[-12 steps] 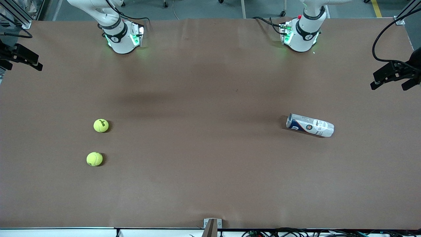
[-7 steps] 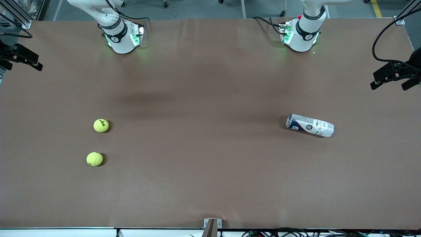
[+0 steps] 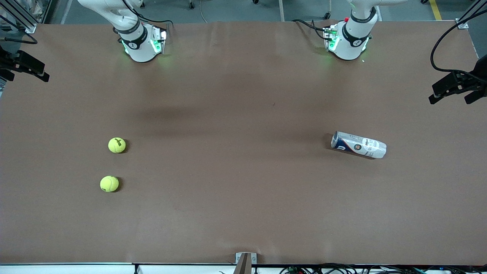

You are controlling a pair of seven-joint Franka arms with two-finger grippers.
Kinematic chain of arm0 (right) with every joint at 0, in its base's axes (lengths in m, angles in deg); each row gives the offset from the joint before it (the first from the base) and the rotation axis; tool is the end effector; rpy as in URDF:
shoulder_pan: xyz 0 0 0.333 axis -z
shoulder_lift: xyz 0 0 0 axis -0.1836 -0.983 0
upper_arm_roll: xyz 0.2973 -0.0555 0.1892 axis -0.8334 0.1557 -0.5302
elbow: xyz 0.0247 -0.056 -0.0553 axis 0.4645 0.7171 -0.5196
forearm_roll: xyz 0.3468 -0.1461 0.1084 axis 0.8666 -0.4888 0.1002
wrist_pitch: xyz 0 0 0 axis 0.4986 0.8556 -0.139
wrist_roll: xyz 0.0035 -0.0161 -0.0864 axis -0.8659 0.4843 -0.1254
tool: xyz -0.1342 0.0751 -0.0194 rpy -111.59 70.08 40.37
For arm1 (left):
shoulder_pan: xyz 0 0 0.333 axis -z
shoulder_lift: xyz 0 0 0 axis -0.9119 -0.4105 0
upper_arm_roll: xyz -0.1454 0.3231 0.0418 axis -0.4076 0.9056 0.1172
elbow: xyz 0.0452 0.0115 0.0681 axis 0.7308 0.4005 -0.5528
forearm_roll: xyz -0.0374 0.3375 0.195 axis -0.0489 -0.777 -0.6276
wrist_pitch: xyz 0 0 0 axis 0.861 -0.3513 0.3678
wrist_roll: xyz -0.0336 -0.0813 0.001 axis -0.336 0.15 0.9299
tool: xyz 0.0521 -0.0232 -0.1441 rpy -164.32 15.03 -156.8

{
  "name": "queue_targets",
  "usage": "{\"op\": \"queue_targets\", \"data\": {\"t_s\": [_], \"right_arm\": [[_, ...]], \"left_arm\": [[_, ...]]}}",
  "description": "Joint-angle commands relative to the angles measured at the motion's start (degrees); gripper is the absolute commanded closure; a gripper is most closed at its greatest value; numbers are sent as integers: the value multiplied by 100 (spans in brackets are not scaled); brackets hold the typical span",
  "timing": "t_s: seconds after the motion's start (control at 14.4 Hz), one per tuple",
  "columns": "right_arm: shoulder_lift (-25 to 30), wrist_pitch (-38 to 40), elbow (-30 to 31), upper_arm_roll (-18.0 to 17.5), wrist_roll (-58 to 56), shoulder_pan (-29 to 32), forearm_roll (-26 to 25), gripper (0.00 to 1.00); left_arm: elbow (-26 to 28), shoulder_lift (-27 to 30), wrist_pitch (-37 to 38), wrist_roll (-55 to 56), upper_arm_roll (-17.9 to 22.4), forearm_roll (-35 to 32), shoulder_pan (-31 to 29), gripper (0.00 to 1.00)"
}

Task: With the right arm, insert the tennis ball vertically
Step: 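Reach the left gripper down to the white tennis ball can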

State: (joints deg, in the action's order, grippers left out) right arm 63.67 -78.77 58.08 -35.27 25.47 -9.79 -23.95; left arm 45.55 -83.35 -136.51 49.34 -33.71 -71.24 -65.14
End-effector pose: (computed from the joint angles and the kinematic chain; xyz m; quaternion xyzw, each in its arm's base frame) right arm 0.4954 -0.0314 0.6577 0.9993 -0.0188 -0.0331 0.0008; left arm 0.5564 -0.0109 0.6463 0.9992 0.0192 0.0277 0.0199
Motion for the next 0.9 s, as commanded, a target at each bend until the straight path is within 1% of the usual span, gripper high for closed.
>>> {"op": "queue_targets", "data": {"t_s": [0.0,0.14,0.28,0.48,0.62,0.76,0.83], "right_arm": [[117,26,65,-7,-56,27,15,0],[108,8,65,10,-56,27,-11,0],[108,-1,65,11,-74,27,-12,0],[108,-1,65,10,-74,18,-12,0],[108,-10,65,10,-82,27,-20,0],[99,-27,65,19,-82,27,-29,0],[99,-27,65,19,-82,27,-38,0]], "left_arm": [[-91,-63,122,493,-38,89,34,0],[-82,-80,322,1238,-116,98,51,0],[-55,-133,508,2335,-292,89,51,0],[-55,-343,526,3943,-547,80,60,0],[-3,-536,509,5129,-819,-42,86,0],[15,-756,500,5792,-1012,-366,139,0],[24,-870,491,5995,-1040,-481,174,0]]}}
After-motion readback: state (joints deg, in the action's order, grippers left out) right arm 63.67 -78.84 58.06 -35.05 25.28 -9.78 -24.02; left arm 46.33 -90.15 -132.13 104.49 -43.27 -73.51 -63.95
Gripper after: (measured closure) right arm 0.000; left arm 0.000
